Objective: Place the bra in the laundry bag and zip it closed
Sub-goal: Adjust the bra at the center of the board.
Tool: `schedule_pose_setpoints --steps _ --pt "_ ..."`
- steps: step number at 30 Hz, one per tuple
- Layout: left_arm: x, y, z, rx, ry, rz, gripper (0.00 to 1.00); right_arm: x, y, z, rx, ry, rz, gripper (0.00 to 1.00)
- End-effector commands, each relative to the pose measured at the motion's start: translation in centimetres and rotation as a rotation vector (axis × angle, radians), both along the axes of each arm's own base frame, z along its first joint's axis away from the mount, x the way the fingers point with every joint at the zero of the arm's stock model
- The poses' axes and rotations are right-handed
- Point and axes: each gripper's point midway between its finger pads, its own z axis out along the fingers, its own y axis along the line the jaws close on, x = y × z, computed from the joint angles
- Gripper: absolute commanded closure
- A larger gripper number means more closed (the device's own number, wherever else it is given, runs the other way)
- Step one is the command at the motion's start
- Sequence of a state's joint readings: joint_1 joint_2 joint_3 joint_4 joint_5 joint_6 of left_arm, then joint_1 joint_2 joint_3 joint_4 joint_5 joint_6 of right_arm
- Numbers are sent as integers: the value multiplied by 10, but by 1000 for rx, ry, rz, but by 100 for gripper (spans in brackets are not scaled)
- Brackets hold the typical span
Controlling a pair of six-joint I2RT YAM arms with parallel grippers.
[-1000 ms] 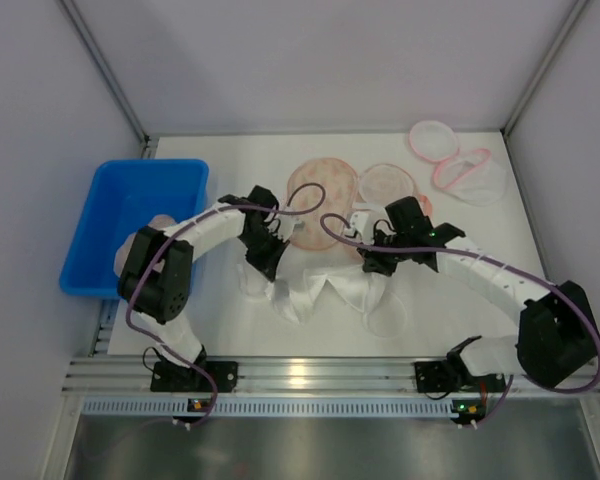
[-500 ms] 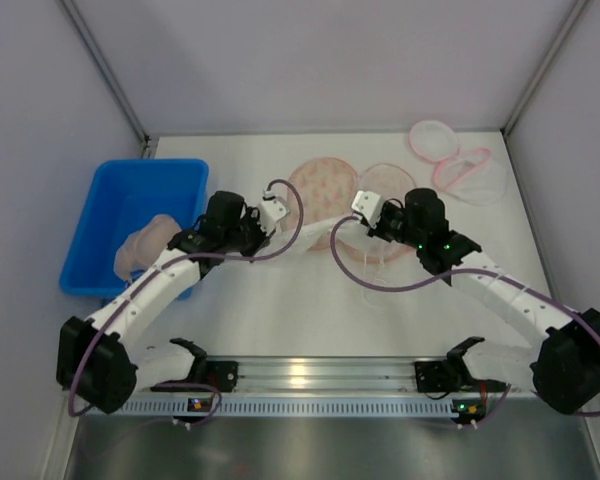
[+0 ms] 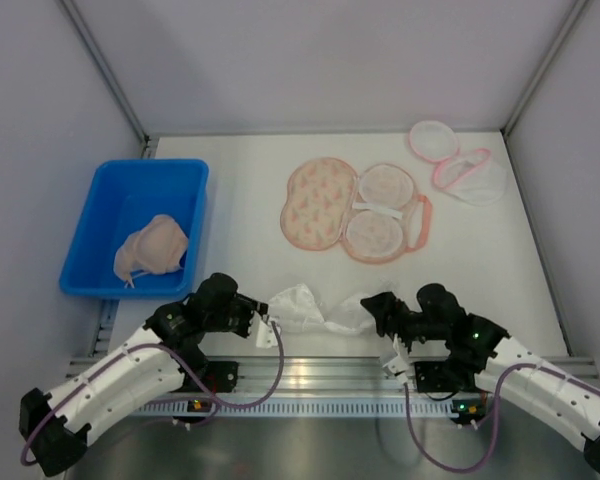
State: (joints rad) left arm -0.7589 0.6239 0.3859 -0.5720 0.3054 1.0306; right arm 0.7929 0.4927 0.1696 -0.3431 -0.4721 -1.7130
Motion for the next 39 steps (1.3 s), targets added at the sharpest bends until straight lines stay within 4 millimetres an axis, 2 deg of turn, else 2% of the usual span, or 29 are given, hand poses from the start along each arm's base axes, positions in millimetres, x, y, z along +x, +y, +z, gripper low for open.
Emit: schedule_pose_setpoints --steps 1,3,4,6,7,8,9,10,12,13,14,15,16,19,20,24,28,31,34,39 --pt "-8 1 16 1 -87 -116 59 -12 14 33 56 -103 142 19" --pt "-8 1 30 -26 -120 -119 57 0 13 48 99 -69 43 13" --pt "-7 0 40 -47 -138 -108 52 5 13 62 125 -36 -12 11" --pt "-5 0 53 -80 -142 -71 50 24 7 79 154 -10 -154 10" --pt "-4 0 57 -85 -139 -59 49 33 5 101 194 -2 -220 10" --pt "-1 1 66 -105 -124 -9 48 41 2 99 206 101 -330 10" --pt "1 0 62 -87 -86 17 48 52 -8 113 202 117 -433 10" --pt "4 1 63 -79 -64 51 48 60 -13 105 161 167 -506 10" --pt "15 3 56 -34 26 176 48 69 -26 103 149 251 -635 9" --pt "17 4 51 -10 58 211 49 75 -42 95 97 309 -723 10" --pt "19 4 48 -7 106 272 49 73 -50 86 51 360 -749 13" --pt "26 4 54 -5 113 325 50 73 -57 81 19 405 -782 16" --pt "26 3 42 27 175 362 50 72 -74 69 -44 498 -863 17" --pt "30 -2 43 17 247 407 50 72 -89 53 -98 680 -983 25" --pt "32 0 43 4 270 438 50 61 -89 48 -126 759 -979 30" --pt "39 7 39 0 308 500 50 57 -90 36 -151 911 -1044 35" --pt "50 20 33 5 340 590 50 58 -87 8 -223 1066 -1148 41" --pt "66 39 29 0 381 722 50 79 -79 0 -165 1069 -1209 45" --pt "75 54 25 -6 449 824 50 96 -74 -8 -134 1077 -1256 53" --pt "83 62 30 -62 497 898 49 109 -73 -27 -122 1040 -1305 57"
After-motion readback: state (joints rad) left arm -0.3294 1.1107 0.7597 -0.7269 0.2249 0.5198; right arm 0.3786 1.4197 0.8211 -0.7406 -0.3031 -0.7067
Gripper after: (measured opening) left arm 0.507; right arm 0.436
